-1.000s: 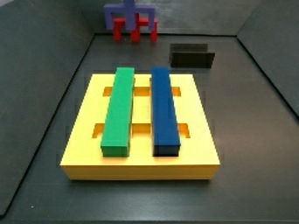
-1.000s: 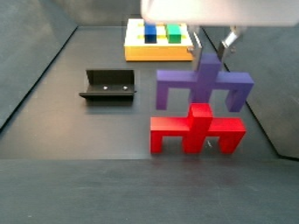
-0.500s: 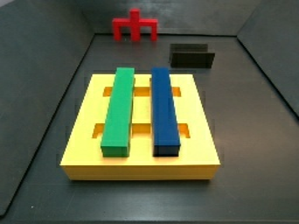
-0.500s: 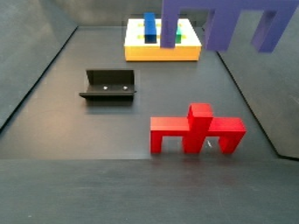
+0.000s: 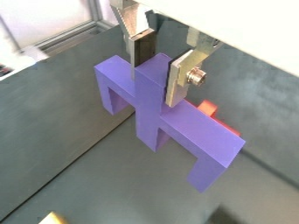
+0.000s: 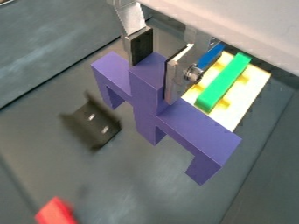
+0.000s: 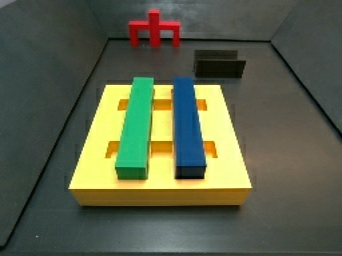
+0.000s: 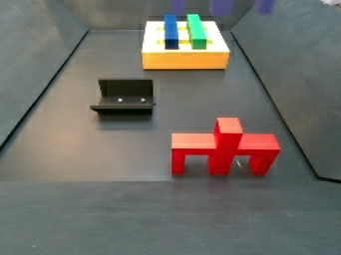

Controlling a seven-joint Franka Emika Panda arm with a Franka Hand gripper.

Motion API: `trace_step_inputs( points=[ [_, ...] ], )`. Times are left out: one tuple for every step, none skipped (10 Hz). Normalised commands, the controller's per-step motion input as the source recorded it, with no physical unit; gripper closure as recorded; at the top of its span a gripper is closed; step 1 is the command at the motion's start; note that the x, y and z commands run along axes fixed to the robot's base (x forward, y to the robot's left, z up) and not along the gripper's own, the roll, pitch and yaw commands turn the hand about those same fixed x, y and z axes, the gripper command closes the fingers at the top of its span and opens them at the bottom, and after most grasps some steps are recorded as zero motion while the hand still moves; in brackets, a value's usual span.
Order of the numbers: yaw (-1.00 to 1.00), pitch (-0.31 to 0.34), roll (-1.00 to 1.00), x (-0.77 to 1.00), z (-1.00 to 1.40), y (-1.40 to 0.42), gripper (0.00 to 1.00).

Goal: Pick up the purple object. Move up. Move to above the board. Insert the purple object.
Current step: Move to above the board, then insert the purple object.

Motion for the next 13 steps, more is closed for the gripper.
trace_step_inputs(
  points=[
    [0.01, 0.096, 0.01, 0.22, 0.16, -1.4, 1.0],
    [0.01, 0.096, -0.02, 0.23, 0.17, -1.4, 1.0],
    [0.01, 0.114, 0.0, 0.25, 0.17, -1.4, 1.0],
    [0.01, 0.131, -0.01, 0.26, 0.17, -1.4, 1.0],
    [0.01, 0.15, 0.01, 0.27, 0.18, -1.4, 1.0],
    [0.01, 0.159, -0.01, 0.31, 0.19, -1.4, 1.0],
    [0.01, 0.16, 0.02, 0.34, 0.19, -1.4, 1.0],
    [0.01, 0.158, 0.02, 0.22, 0.12, -0.77, 1.0],
    [0.01, 0.136, 0.02, 0.14, 0.06, -0.3, 1.0],
    [0.01, 0.092, 0.02, 0.08, 0.04, -0.18, 1.0],
    [0.0, -0.041, 0.13, -0.03, -0.47, -0.24, 1.0],
    [0.0, 0.0, 0.33, 0.0, -0.75, -0.7, 1.0],
    [0.0, 0.113, 0.36, 0.47, -0.45, -0.69, 1.0]
  ],
)
